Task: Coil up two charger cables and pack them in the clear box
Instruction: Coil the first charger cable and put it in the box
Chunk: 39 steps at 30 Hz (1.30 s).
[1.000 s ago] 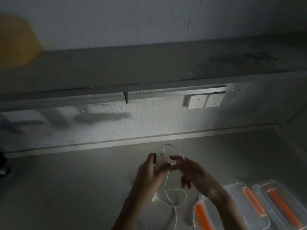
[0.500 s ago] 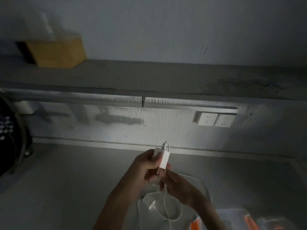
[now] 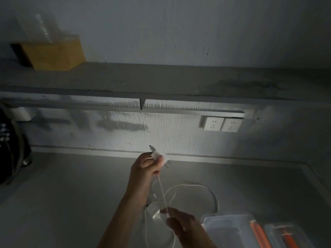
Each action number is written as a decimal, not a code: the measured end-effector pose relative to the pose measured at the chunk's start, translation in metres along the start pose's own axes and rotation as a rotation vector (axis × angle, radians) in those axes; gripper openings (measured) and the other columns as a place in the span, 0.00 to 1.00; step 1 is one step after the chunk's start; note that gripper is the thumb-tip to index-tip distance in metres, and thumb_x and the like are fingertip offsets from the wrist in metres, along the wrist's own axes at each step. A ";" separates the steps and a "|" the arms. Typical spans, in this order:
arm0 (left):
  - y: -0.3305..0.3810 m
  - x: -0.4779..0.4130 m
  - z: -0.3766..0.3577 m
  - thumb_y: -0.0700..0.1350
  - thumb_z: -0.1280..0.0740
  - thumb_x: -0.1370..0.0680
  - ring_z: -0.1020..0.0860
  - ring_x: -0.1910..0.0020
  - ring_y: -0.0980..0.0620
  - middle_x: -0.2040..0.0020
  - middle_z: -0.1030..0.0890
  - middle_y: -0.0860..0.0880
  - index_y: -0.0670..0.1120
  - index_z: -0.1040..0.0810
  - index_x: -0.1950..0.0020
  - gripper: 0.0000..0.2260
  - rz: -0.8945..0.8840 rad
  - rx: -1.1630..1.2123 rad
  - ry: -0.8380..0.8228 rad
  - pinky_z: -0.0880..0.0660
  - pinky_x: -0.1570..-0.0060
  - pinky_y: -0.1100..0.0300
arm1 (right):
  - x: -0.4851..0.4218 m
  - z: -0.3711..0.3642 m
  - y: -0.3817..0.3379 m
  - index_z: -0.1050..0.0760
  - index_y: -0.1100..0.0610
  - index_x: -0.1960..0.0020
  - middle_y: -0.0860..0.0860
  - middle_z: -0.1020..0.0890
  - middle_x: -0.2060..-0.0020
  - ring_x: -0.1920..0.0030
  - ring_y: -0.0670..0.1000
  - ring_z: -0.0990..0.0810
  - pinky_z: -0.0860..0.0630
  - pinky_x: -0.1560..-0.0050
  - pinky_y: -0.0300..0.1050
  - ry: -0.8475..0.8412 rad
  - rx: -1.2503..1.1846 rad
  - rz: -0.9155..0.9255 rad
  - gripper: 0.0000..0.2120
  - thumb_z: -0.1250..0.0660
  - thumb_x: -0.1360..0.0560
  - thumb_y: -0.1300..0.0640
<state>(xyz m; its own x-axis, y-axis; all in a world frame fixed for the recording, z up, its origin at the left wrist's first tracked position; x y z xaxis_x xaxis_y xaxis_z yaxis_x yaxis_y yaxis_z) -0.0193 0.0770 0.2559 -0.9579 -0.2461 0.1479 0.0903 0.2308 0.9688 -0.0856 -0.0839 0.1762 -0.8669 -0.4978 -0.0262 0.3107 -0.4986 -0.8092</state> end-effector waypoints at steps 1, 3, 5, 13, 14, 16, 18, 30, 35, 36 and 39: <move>0.000 0.001 -0.001 0.40 0.25 0.29 0.18 0.63 0.60 0.57 0.15 0.47 0.42 0.19 0.49 0.10 -0.059 -0.153 0.050 0.23 0.63 0.65 | 0.001 0.011 -0.016 0.28 0.36 0.40 0.33 0.19 0.52 0.50 0.36 0.19 0.24 0.49 0.31 0.029 0.080 0.069 0.12 0.41 0.22 0.43; -0.002 0.001 -0.006 0.38 0.26 0.28 0.22 0.71 0.62 0.64 0.18 0.52 0.44 0.19 0.51 0.08 -0.099 -0.285 0.087 0.28 0.71 0.69 | 0.000 0.039 -0.048 0.25 0.42 0.39 0.41 0.17 0.50 0.51 0.43 0.17 0.21 0.52 0.40 0.148 0.223 0.222 0.13 0.43 0.20 0.43; -0.008 -0.001 -0.004 0.40 0.27 0.27 0.28 0.73 0.57 0.70 0.22 0.54 0.47 0.19 0.57 0.03 -0.072 -0.309 0.091 0.32 0.71 0.67 | -0.001 0.065 -0.068 0.24 0.45 0.41 0.45 0.18 0.53 0.56 0.49 0.17 0.21 0.58 0.46 0.244 0.319 0.292 0.11 0.42 0.19 0.46; 0.016 -0.013 0.029 0.38 0.33 0.23 0.25 0.67 0.54 0.61 0.21 0.49 0.47 0.22 0.49 0.06 0.023 -0.049 0.124 0.26 0.67 0.61 | 0.002 0.080 -0.083 0.20 0.48 0.44 0.34 0.21 0.55 0.55 0.33 0.22 0.29 0.55 0.27 0.222 0.133 0.288 0.09 0.37 0.21 0.54; 0.023 -0.008 0.027 0.36 0.33 0.23 0.23 0.62 0.52 0.58 0.20 0.49 0.48 0.23 0.47 0.09 -0.061 -0.147 0.122 0.23 0.63 0.58 | 0.002 0.082 -0.092 0.20 0.48 0.45 0.34 0.21 0.56 0.56 0.35 0.21 0.30 0.55 0.28 0.214 0.082 0.298 0.08 0.37 0.21 0.54; 0.025 0.007 0.010 0.36 0.32 0.23 0.19 0.53 0.47 0.52 0.19 0.47 0.46 0.24 0.45 0.09 -0.112 -0.136 -0.043 0.20 0.53 0.49 | -0.004 0.093 -0.114 0.20 0.48 0.47 0.36 0.21 0.59 0.58 0.39 0.20 0.28 0.56 0.30 0.237 -0.041 0.343 0.08 0.37 0.21 0.56; 0.012 0.027 -0.014 0.41 0.33 0.23 0.18 0.47 0.46 0.48 0.18 0.45 0.42 0.25 0.42 0.10 -0.038 -0.017 -0.298 0.21 0.46 0.44 | -0.016 0.106 -0.127 0.20 0.51 0.46 0.40 0.19 0.61 0.60 0.41 0.20 0.27 0.57 0.31 0.305 -0.115 0.367 0.08 0.37 0.21 0.58; -0.081 0.034 -0.045 0.35 0.37 0.21 0.17 0.51 0.46 0.41 0.24 0.32 0.45 0.33 0.42 0.10 -0.091 -0.117 -0.454 0.19 0.51 0.58 | -0.050 0.171 -0.139 0.19 0.56 0.47 0.45 0.14 0.54 0.50 0.44 0.18 0.24 0.57 0.40 0.552 -0.040 0.314 0.09 0.35 0.21 0.54; -0.004 0.022 -0.034 0.43 0.33 0.24 0.17 0.58 0.42 0.55 0.16 0.39 0.41 0.29 0.43 0.12 -0.232 0.075 -0.429 0.20 0.52 0.55 | -0.018 0.114 -0.034 0.41 0.38 0.26 0.46 0.34 0.27 0.35 0.51 0.27 0.20 0.44 0.53 0.226 -0.240 -0.017 0.34 0.29 0.26 0.51; 0.011 0.025 -0.037 0.46 0.31 0.25 0.18 0.58 0.41 0.55 0.16 0.39 0.41 0.29 0.43 0.15 -0.244 0.092 -0.496 0.21 0.51 0.52 | -0.018 0.092 -0.021 0.46 0.38 0.25 0.46 0.39 0.25 0.31 0.49 0.29 0.20 0.41 0.51 0.156 -0.292 -0.035 0.38 0.28 0.27 0.52; 0.039 0.036 -0.051 0.54 0.28 0.27 0.19 0.58 0.40 0.54 0.17 0.37 0.42 0.30 0.42 0.22 -0.235 0.062 -0.692 0.23 0.52 0.47 | -0.029 0.038 -0.022 0.44 0.44 0.25 0.50 0.36 0.25 0.33 0.47 0.27 0.25 0.35 0.52 0.072 -0.585 -0.015 0.41 0.25 0.30 0.52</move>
<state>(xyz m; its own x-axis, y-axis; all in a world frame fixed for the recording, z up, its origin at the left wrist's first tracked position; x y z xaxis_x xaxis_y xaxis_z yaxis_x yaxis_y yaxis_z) -0.0360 0.0293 0.3088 -0.9049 0.3504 -0.2415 -0.1346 0.3026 0.9436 -0.0525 -0.0850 0.2169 -0.9001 -0.4342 -0.0358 0.0497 -0.0207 -0.9985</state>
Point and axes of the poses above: each hand's wrist, its own x-axis away from the middle knuckle, its own z-axis out of the back of the hand, y = z × x, the point moved 6 cm from there along -x, towards the middle knuckle
